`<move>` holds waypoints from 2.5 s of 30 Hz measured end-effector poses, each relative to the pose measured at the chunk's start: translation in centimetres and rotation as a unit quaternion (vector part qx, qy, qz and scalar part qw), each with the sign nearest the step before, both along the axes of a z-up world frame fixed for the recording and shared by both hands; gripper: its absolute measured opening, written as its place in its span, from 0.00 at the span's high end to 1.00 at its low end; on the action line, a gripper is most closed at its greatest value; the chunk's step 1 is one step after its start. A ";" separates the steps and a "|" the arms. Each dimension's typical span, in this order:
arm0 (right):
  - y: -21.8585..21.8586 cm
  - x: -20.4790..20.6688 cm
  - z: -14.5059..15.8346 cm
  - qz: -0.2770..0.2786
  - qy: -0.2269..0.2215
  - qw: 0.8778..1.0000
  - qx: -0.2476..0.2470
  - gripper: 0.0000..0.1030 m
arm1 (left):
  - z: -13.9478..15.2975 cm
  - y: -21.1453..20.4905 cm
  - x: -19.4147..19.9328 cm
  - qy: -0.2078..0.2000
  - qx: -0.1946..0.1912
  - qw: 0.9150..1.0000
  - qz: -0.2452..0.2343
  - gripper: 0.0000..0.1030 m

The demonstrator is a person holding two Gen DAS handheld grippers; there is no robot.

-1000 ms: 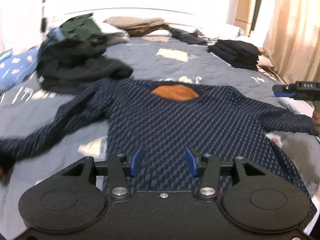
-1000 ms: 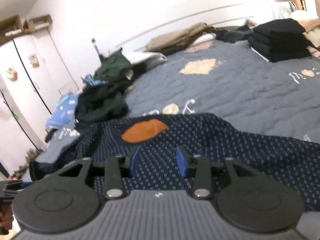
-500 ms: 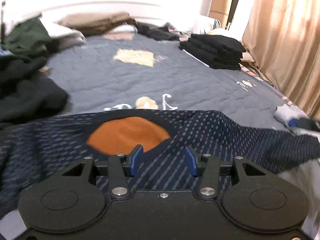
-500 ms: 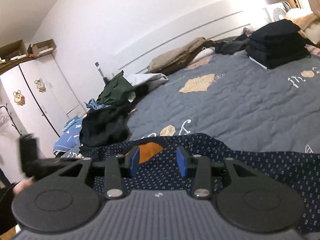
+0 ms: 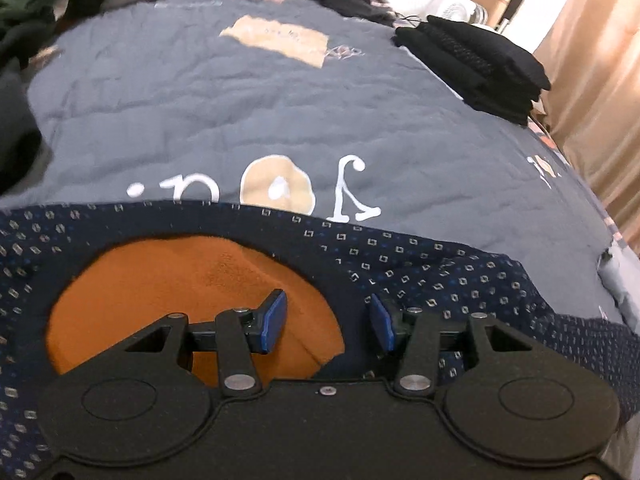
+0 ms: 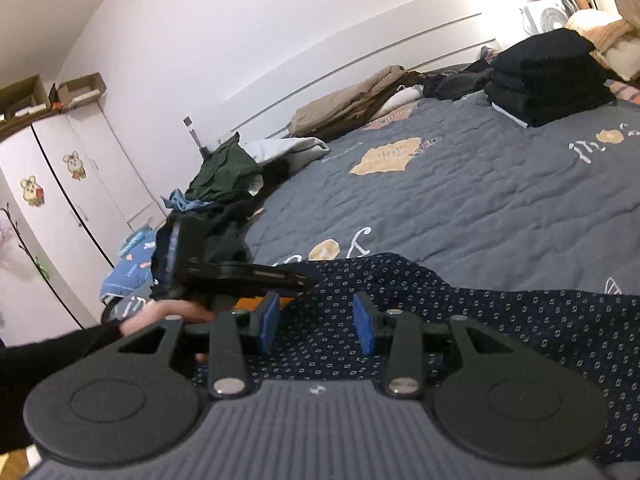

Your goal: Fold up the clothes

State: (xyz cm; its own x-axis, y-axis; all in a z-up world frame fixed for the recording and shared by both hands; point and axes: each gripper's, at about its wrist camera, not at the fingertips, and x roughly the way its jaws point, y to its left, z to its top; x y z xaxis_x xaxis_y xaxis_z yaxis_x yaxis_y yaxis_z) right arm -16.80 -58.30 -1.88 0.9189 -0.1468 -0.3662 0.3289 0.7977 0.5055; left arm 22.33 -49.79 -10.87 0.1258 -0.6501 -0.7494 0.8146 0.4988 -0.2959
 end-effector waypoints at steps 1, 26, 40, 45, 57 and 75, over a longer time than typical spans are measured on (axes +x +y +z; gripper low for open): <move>0.0 0.0 0.0 0.001 -0.003 1.000 0.003 0.62 | -0.2 0.0 0.0 0.003 -0.003 1.000 0.003 0.55; 0.2 -0.1 0.1 -0.020 -0.031 0.999 0.015 0.62 | 2.0 -3.1 -0.1 -0.074 -0.048 0.996 0.005 0.95; -0.3 -0.2 -0.4 -0.028 -0.022 0.999 0.019 0.62 | 2.3 -9.6 1.7 -0.128 -0.017 0.991 0.025 0.96; -0.4 -0.3 -0.4 -0.030 -0.020 0.999 0.024 0.62 | 2.2 -7.4 1.5 -0.119 0.005 0.993 -0.001 0.85; 0.5 0.4 -0.2 -0.010 -0.031 0.999 0.028 0.62 | 7.8 9.1 3.7 -0.256 0.062 0.964 0.026 0.62; 1.6 2.2 -1.6 0.009 0.006 1.000 0.026 0.61 | 0.9 6.6 4.5 -0.221 0.142 0.964 -0.036 0.61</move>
